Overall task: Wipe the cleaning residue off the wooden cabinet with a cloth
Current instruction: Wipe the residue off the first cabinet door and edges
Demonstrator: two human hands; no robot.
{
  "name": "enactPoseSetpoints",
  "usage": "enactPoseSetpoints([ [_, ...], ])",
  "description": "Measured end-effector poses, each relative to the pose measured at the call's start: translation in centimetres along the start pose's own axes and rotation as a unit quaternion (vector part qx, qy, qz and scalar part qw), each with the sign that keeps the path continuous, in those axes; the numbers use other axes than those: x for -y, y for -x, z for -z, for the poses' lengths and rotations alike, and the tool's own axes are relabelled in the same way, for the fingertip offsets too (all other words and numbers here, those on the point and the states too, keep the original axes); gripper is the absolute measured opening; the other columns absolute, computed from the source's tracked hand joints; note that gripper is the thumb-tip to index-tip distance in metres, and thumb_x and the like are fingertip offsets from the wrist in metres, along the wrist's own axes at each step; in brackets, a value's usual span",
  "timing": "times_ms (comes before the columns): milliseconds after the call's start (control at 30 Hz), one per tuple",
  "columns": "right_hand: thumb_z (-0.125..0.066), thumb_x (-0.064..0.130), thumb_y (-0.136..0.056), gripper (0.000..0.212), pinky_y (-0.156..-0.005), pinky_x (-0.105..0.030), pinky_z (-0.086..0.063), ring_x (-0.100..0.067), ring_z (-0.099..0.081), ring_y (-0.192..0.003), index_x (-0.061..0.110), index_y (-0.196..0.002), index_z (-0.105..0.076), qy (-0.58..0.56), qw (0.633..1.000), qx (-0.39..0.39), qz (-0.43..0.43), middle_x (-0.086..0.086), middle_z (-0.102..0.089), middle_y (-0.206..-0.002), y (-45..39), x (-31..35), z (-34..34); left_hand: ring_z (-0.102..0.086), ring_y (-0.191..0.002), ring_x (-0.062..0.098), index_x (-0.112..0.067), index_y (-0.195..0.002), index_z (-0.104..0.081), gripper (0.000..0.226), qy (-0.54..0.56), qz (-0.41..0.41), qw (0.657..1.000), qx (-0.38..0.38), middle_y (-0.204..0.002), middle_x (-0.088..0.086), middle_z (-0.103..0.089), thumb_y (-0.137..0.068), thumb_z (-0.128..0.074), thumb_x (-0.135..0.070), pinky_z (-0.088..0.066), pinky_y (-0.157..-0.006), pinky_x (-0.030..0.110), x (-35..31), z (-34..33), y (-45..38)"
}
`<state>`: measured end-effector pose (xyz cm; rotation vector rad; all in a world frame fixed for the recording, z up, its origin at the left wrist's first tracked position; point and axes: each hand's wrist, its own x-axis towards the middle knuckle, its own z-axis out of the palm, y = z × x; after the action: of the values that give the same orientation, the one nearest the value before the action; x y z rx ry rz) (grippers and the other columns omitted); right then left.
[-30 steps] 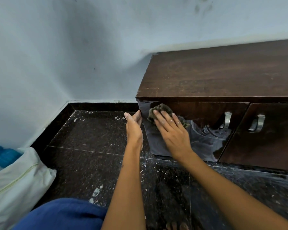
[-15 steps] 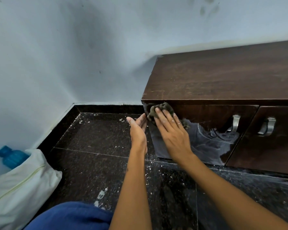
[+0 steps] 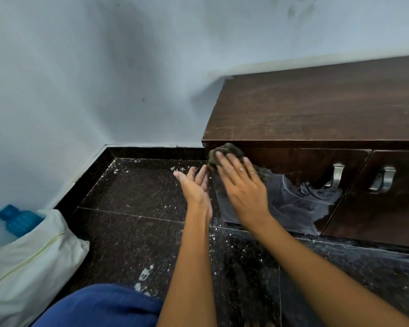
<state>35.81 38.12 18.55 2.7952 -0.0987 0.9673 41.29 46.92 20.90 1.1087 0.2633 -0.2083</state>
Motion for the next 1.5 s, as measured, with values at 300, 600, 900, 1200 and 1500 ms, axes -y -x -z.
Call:
enactPoseSetpoints([
  [300, -0.053, 0.019, -0.088, 0.059, -0.116, -0.036, -0.017, -0.015, -0.025, -0.142, 0.015, -0.145, -0.036, 0.004, 0.995, 0.071, 0.072, 0.002, -0.026, -0.155, -1.2, 1.7, -0.6, -0.036, -0.136, 0.020, -0.004, -0.140, -0.036, 0.070, -0.056, -0.071, 0.994, -0.065, -0.146, 0.010, -0.040, -0.098, -0.007, -0.051, -0.027, -0.102, 0.025, -0.6, -0.8, 0.3],
  [600, -0.060, 0.012, -0.082, 0.050, -0.108, -0.041, -0.036, -0.017, -0.044, -0.132, 0.016, -0.132, -0.056, 0.009, 0.999, 0.036, -0.005, 0.002, -0.043, -0.146, 3.1, -1.5, -1.8, -0.034, -0.137, 0.018, -0.004, -0.140, -0.037, 0.068, -0.133, -0.083, 0.986, -0.047, -0.147, 0.008, -0.039, -0.098, -0.006, -0.049, -0.022, -0.111, 0.028, -0.6, -1.5, 2.0],
  [900, -0.039, 0.010, -0.084, 0.048, -0.104, -0.043, -0.041, -0.021, -0.049, -0.128, 0.012, -0.128, -0.059, -0.003, 1.000, 0.008, -0.012, -0.001, -0.049, -0.142, 3.0, -2.0, -1.6, -0.041, -0.132, 0.020, -0.003, -0.137, -0.041, 0.072, -0.103, -0.062, 0.992, -0.041, -0.143, 0.010, -0.045, -0.097, -0.006, -0.051, -0.027, -0.108, 0.028, -0.9, -0.7, 2.0],
  [1200, -0.042, 0.019, -0.097, 0.069, -0.114, -0.042, 0.020, -0.014, 0.030, -0.134, 0.017, -0.152, -0.001, 0.018, 0.973, 0.213, 0.088, 0.004, 0.024, -0.153, 2.8, 1.1, -4.5, -0.038, -0.135, 0.019, 0.000, -0.138, -0.039, 0.070, -0.094, -0.068, 0.992, -0.046, -0.145, 0.012, -0.042, -0.098, -0.008, -0.049, -0.025, -0.110, 0.027, -0.6, -1.0, 2.5],
  [1500, -0.036, 0.004, -0.081, 0.055, -0.106, -0.045, -0.036, -0.025, -0.045, -0.132, 0.010, -0.135, -0.050, -0.025, 0.996, 0.008, -0.081, -0.004, -0.045, -0.145, 4.4, -0.6, -3.0, -0.035, -0.137, 0.018, -0.002, -0.139, -0.038, 0.069, -0.125, -0.065, 0.990, -0.001, -0.147, 0.009, -0.039, -0.098, -0.007, -0.049, -0.023, -0.111, 0.026, 0.2, -1.5, 2.3],
])
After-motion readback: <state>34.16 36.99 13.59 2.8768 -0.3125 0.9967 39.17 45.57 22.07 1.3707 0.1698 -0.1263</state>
